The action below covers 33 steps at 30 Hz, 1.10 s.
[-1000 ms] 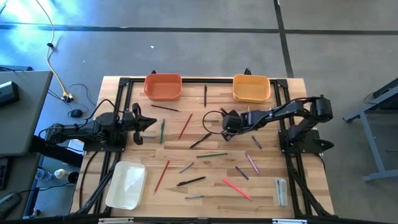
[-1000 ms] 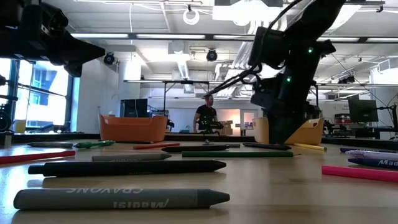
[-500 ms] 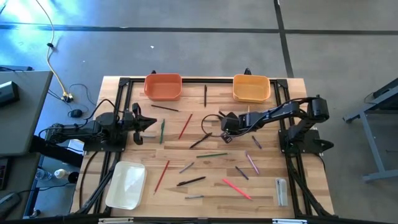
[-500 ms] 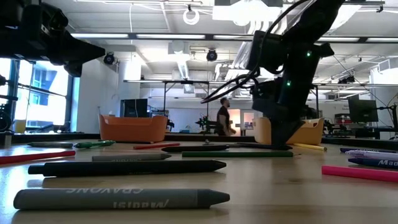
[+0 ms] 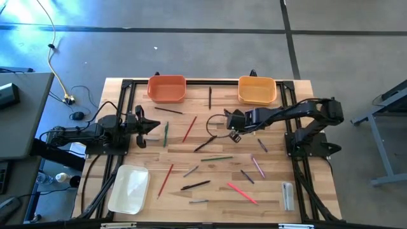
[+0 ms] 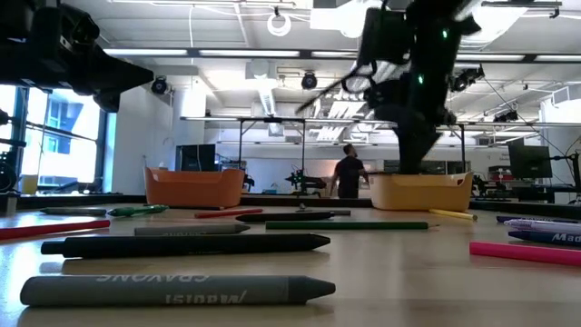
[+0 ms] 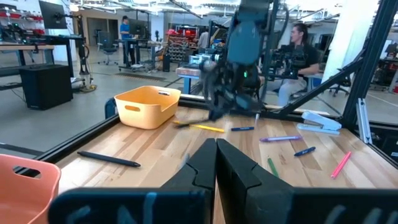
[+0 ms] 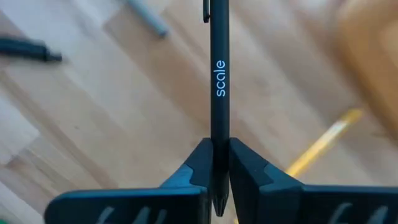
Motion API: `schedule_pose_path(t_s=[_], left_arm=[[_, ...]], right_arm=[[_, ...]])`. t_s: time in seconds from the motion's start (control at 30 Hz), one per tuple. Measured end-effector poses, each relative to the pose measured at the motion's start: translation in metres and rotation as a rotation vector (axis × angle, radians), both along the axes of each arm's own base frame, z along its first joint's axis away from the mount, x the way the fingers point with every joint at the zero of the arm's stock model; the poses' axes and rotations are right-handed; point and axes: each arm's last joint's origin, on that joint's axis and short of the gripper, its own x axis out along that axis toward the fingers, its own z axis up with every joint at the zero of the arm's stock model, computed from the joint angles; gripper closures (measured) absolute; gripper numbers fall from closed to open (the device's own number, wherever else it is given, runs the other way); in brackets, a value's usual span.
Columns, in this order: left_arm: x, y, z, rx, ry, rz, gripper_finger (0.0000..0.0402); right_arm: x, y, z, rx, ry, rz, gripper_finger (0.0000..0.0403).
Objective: Sort crayons/erasers/pens/pencils in bins
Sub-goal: Put the black pen into the yellow bin
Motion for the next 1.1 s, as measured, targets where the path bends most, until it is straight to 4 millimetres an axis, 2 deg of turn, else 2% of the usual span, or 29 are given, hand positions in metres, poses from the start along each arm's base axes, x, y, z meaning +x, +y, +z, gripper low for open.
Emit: schedule_pose_path(t_s=[0.2, 0.37, 0.6, 0.7, 0.9, 1.1], left_arm=[[0.0, 0.0, 0.0, 0.0, 0.0, -0.001, 0.0401], [0.0, 0.0, 0.0, 0.0, 0.0, -0.001, 0.0401], [0.0, 0.0, 0.0, 0.0, 0.0, -0.001, 0.0401], [0.0, 0.0, 0.0, 0.0, 0.001, -0.001, 0.0401], [0.0, 0.0, 0.0, 0.0, 0.001, -0.001, 0.0401], [0.0, 0.0, 0.0, 0.0, 0.0, 0.0, 0.0401]], right_arm=[[-0.004, -0.022, 0.041, -0.144, 0.126, -0.066, 0.0386], [-0.014, -0.055, 0.053, -0.211, 0.231, -0.089, 0.0386], [-0.036, -0.105, 0.05, -0.258, 0.355, -0.12, 0.0386], [-0.045, -0.124, 0.041, -0.248, 0.38, -0.107, 0.0386], [-0.062, -0.144, 0.019, -0.202, 0.441, -0.034, 0.0386], [-0.075, -0.16, 0.006, -0.187, 0.477, 0.071, 0.0386]])
